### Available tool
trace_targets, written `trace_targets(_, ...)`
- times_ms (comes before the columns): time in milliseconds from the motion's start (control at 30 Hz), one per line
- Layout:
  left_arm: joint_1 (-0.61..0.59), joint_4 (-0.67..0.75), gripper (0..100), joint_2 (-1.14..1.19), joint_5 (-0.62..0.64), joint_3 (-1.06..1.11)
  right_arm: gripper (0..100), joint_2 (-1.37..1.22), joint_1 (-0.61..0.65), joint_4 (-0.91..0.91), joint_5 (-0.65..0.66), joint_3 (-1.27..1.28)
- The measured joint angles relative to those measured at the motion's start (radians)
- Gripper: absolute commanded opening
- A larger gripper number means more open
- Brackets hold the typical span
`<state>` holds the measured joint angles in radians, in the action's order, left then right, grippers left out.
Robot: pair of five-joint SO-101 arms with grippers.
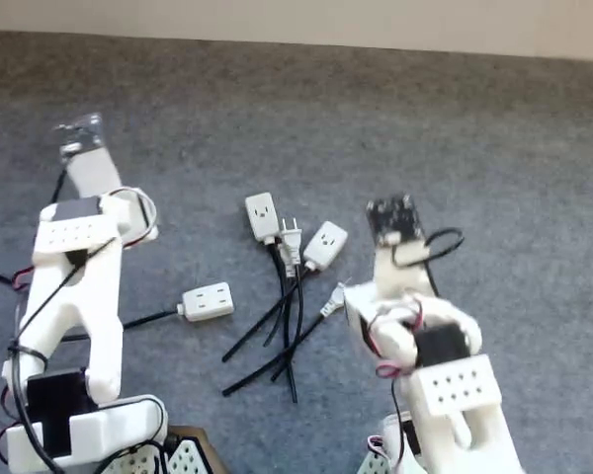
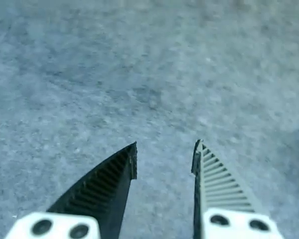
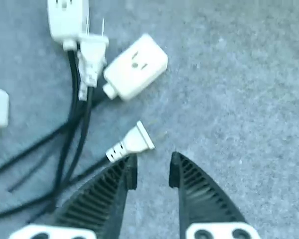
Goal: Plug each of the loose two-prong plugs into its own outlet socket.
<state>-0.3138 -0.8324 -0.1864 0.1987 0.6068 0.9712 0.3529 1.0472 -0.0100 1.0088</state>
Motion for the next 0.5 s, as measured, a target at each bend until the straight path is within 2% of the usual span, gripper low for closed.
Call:
trace_targets(133,-0.051,0.044,20,0.002,0.005,0.021,9.8,-0.29,0.0,0.066,-0.12,-0.236)
trace_targets(267,-0.054,0.068,20,0.061,0.006,0.025,9.8,-0.583,0.0,0.149,-0.31,-0.443)
trace_targets(367,-0.054,0.069,20,0.127,0.006,-0.002,9.8,-0.692,0.0,0.169,-0.532,-0.516)
trace_targets(500,-0.054,0.069,20,0.207,0.006,-0.055,10.2,-0.709,0.011,0.172,-0.868,-0.52)
